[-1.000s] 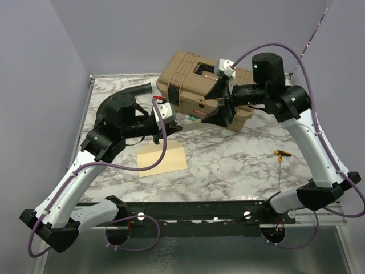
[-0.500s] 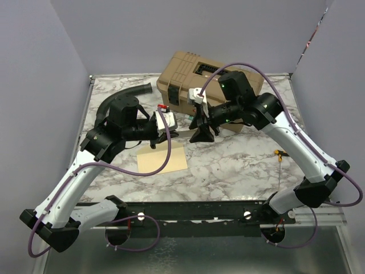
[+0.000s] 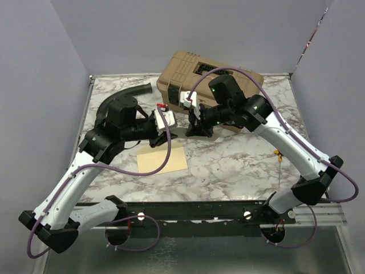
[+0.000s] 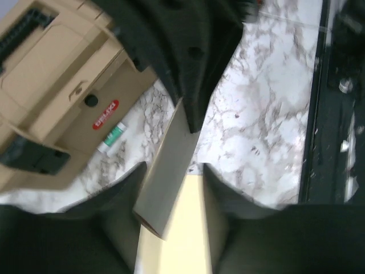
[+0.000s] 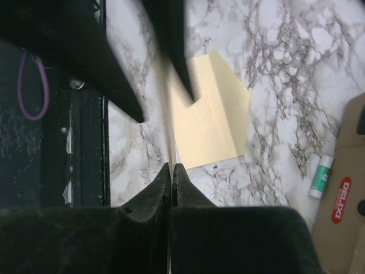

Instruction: Place the letter into the envelope and seal it

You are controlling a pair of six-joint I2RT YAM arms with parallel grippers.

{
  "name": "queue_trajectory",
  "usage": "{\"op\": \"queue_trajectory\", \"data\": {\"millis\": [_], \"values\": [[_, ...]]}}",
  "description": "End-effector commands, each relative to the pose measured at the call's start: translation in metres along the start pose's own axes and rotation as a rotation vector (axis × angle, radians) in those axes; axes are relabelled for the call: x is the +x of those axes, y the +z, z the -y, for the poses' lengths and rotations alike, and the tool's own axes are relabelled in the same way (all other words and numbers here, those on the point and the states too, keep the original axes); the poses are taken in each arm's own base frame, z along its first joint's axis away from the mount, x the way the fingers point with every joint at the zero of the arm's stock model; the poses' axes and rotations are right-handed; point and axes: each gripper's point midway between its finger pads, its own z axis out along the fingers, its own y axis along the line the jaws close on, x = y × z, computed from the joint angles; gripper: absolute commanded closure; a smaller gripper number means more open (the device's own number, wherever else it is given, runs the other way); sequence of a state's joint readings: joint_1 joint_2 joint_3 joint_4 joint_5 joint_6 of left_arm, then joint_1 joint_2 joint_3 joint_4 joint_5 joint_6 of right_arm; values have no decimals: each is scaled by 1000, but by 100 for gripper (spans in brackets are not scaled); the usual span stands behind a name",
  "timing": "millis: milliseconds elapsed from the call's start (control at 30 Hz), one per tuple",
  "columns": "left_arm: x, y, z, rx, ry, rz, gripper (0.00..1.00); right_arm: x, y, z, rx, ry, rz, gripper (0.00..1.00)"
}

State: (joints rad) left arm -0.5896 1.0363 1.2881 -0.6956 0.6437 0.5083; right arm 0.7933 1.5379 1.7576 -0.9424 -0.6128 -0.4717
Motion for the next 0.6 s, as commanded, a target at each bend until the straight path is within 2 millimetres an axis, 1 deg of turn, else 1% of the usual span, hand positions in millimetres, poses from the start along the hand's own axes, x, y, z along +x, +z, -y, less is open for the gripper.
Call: {"op": "queue_trajectory", "data": {"millis": [0, 33, 67, 100, 133, 200, 300, 400, 433, 467, 567], "values": [[-9, -17, -34, -259, -117, 24, 27, -3, -11, 18, 160, 23, 11, 100], [-6, -20, -44, -337, -185, 29, 15, 0, -10, 23, 196, 50, 9, 100], [1, -23, -52, -411, -255, 29, 7, 4, -9, 30, 240, 90, 5, 100], [6, -28, -60, -490, -317, 39, 4, 6, -6, 37, 280, 121, 15, 100], [16, -32, -64, -556, -392, 38, 2, 9, -4, 43, 316, 163, 24, 100], [34, -41, -70, -685, -540, 66, 1, 13, 1, 57, 407, 263, 71, 100], [60, -54, -72, -851, -763, 132, 1, 20, 8, 74, 517, 433, 160, 100], [87, -59, -66, -951, -984, 194, 1, 31, 23, 88, 571, 537, 193, 100], [99, -59, -64, -988, -1045, 201, 1, 36, 30, 92, 576, 556, 180, 100], [116, -61, -61, -1044, -1118, 198, 1, 42, 37, 95, 578, 568, 159, 100], [173, -69, -48, -1236, -1305, 127, 1, 62, 57, 110, 612, 606, 76, 100]]}}
